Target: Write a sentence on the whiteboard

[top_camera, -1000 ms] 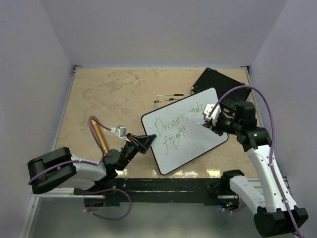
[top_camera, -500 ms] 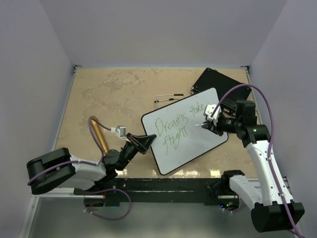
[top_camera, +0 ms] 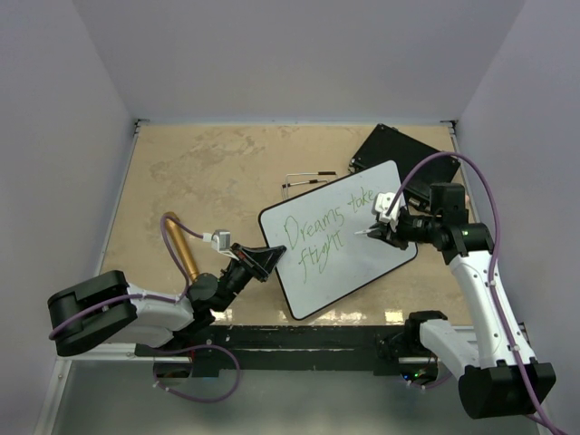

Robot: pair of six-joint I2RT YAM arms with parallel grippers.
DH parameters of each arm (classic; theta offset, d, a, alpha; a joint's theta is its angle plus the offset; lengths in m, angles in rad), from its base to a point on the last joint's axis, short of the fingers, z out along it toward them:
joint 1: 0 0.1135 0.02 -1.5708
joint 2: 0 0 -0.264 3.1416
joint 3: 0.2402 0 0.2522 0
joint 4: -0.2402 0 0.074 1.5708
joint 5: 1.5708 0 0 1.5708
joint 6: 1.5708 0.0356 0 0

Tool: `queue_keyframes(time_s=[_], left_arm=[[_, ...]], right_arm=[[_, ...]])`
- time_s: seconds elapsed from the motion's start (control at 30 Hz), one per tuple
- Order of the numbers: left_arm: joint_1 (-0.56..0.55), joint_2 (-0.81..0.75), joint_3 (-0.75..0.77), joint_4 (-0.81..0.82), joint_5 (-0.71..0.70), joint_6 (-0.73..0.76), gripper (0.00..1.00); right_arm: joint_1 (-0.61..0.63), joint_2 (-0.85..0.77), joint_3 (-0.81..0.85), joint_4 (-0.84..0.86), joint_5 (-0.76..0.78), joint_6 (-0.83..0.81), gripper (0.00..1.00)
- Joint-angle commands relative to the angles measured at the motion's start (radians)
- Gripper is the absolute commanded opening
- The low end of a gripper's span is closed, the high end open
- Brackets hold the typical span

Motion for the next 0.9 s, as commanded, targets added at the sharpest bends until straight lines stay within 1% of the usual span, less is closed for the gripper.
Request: queue_keyframes(time_s=[0.0,0.87], left_arm=[[0.001,-0.008,-0.043,-0.013,0.033,0.109,0.0],[0.002,-0.003,-0.044,-0.014,0.033,0.103,0.0]], right_arm=[[-0.006,-0.009,0.037,-0.014,-0.051,-0.021,0.0],[-0.006,-0.013,0.023,-0.027,-0.085,-0.038,0.0]])
